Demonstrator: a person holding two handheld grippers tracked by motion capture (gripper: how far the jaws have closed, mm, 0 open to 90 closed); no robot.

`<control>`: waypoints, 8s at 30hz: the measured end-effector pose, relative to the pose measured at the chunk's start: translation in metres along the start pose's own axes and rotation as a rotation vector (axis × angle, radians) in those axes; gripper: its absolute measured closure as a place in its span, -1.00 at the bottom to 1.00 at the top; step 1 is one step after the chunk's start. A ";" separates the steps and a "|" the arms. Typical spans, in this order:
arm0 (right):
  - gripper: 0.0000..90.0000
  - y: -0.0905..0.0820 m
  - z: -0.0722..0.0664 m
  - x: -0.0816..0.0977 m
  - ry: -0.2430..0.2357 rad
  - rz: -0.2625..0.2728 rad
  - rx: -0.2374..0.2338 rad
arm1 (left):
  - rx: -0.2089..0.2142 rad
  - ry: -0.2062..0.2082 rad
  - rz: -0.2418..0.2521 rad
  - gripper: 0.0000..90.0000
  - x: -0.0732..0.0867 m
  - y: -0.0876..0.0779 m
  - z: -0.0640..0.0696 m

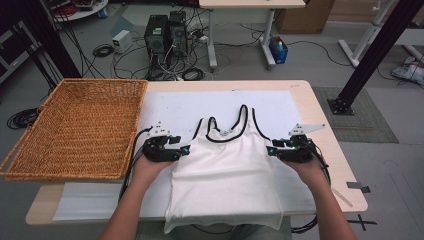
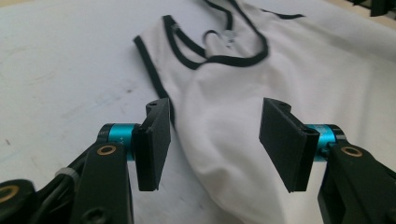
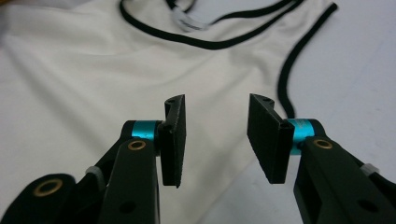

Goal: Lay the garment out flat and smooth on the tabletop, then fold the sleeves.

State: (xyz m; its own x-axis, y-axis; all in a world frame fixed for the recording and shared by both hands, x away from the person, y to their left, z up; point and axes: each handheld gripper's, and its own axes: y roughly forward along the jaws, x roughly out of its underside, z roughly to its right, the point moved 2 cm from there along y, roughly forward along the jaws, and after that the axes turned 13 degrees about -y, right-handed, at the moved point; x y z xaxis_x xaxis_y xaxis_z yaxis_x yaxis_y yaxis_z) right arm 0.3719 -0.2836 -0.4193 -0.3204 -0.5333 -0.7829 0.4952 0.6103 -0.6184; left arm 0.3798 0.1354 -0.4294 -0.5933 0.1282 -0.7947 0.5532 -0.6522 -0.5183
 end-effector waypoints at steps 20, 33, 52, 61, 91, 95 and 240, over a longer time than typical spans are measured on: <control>0.98 0.030 0.058 0.025 0.110 -0.198 0.147 | -0.154 0.068 -0.023 0.49 -0.019 0.046 -0.019; 0.41 0.009 -0.007 -0.003 0.007 -0.125 0.159 | -0.115 0.088 -0.023 0.39 -0.067 0.104 -0.030; 0.44 -0.004 -0.022 -0.008 0.033 -0.149 0.219 | -0.162 0.092 0.008 0.88 -0.129 0.104 -0.064; 0.44 0.011 -0.021 -0.024 0.004 -0.176 0.200 | -0.112 -0.006 -0.020 0.44 -0.132 0.097 -0.078; 0.31 0.053 0.042 -0.044 -0.015 -0.125 0.215 | -0.057 0.025 0.027 -0.48 -0.051 -0.007 -0.002; 0.35 0.068 0.062 -0.060 -0.020 -0.119 0.221 | -0.056 0.030 0.028 -0.49 -0.045 -0.012 0.004; -0.27 0.120 0.107 -0.069 0.120 -0.095 0.243 | 0.013 0.093 0.108 -0.75 -0.033 -0.040 0.005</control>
State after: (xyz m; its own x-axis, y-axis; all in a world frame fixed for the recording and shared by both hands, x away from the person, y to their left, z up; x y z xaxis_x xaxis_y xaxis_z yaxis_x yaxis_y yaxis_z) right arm 0.5401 -0.2359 -0.4321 -0.4607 -0.4999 -0.7334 0.6323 0.3950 -0.6665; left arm 0.3745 0.1534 -0.3808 -0.4742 0.1250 -0.8715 0.6026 -0.6756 -0.4248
